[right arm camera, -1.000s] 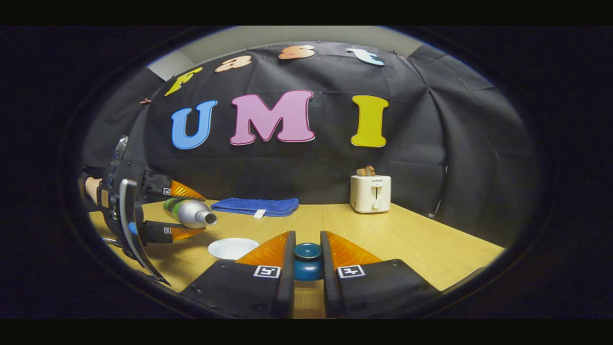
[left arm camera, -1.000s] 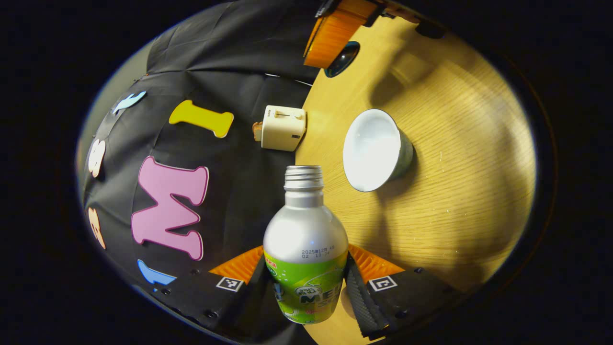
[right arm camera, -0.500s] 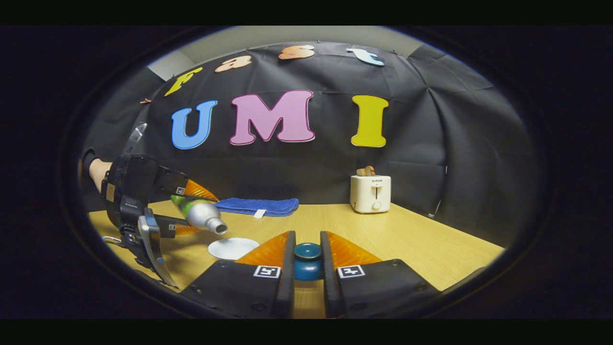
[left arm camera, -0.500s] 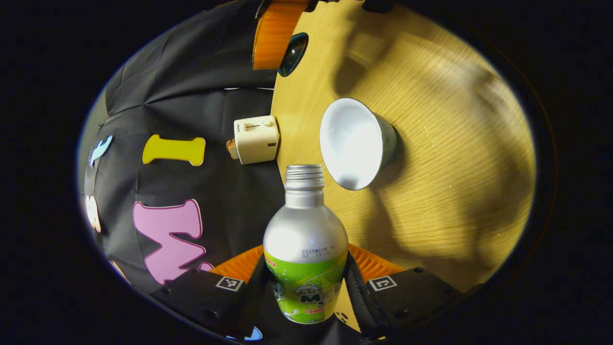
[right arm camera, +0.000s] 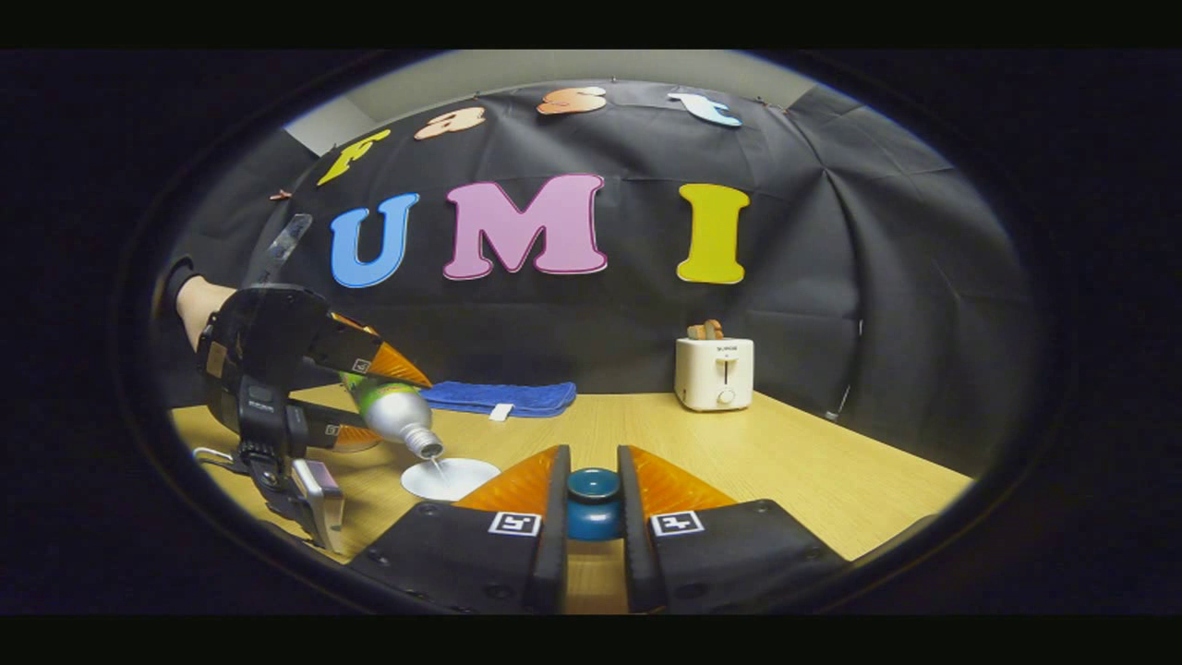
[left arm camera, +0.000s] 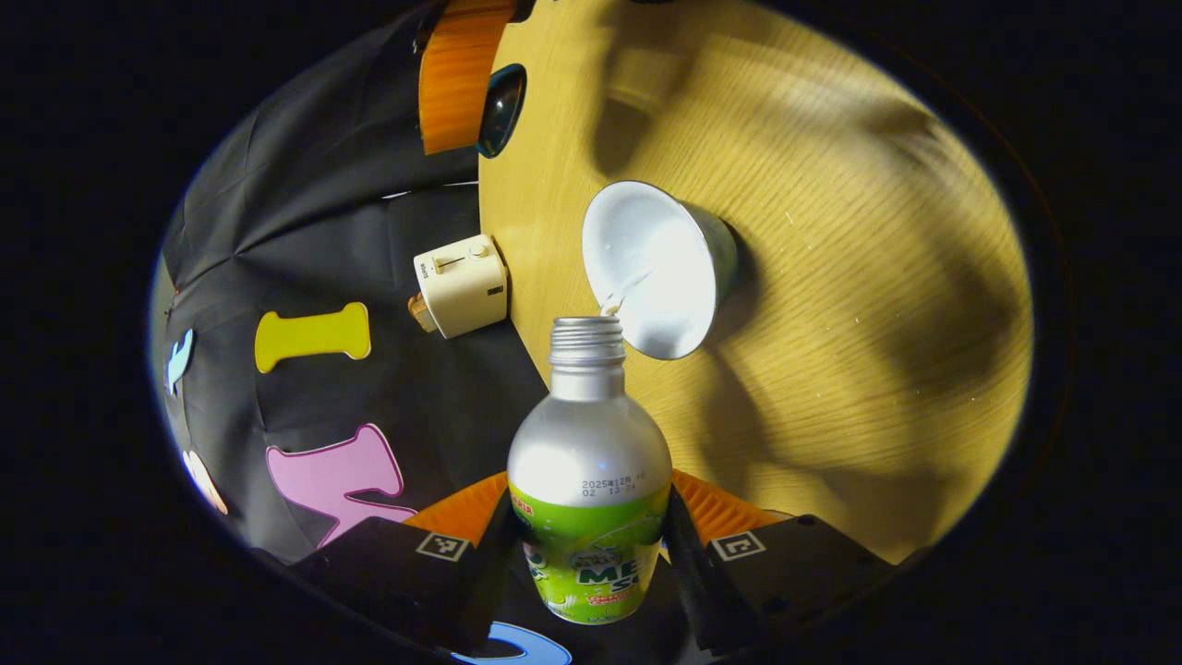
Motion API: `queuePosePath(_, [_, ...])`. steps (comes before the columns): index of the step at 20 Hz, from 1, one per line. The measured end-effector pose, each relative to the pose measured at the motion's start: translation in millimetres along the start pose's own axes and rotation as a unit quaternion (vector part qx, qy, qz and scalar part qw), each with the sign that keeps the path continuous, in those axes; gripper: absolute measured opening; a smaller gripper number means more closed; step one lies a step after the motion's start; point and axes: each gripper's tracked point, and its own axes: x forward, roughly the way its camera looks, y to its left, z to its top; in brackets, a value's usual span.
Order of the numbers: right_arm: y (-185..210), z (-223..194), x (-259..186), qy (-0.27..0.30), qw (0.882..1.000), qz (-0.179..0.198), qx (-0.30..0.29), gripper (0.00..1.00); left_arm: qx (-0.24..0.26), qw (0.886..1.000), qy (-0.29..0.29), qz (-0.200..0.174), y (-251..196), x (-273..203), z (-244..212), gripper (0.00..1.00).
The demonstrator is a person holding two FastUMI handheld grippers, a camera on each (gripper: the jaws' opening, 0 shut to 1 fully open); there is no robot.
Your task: Open the teacup lid with one hand, grasp the water bottle and pour water into the teacup with the other hand; after pouring, place the water bottle on the coaster and then close the teacup lid.
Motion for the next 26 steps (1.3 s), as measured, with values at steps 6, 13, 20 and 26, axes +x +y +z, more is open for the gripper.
queuePosePath(6, [0.0,-0.3,-0.3,0.000,1.000,0.000,0.000,0.29,0.035,0.999,0.009,-0.002,3.7,-0.5,-4.7,0.80])
queuePosePath(13, [0.4,-0.2,-0.1,0.000,1.000,0.000,0.000,0.24,0.081,0.997,0.015,0.000,12.5,-2.3,-3.6,0.80])
queuePosePath(20, [-0.3,-0.3,-0.1,0.000,1.000,0.000,0.000,0.25,0.130,0.991,0.028,0.002,20.1,-8.8,-5.0,0.81])
queuePosePath(26, [-0.1,-0.1,-0.5,0.000,1.000,0.000,0.000,0.29,0.145,0.989,0.037,0.002,23.1,-13.2,-9.5,0.81])
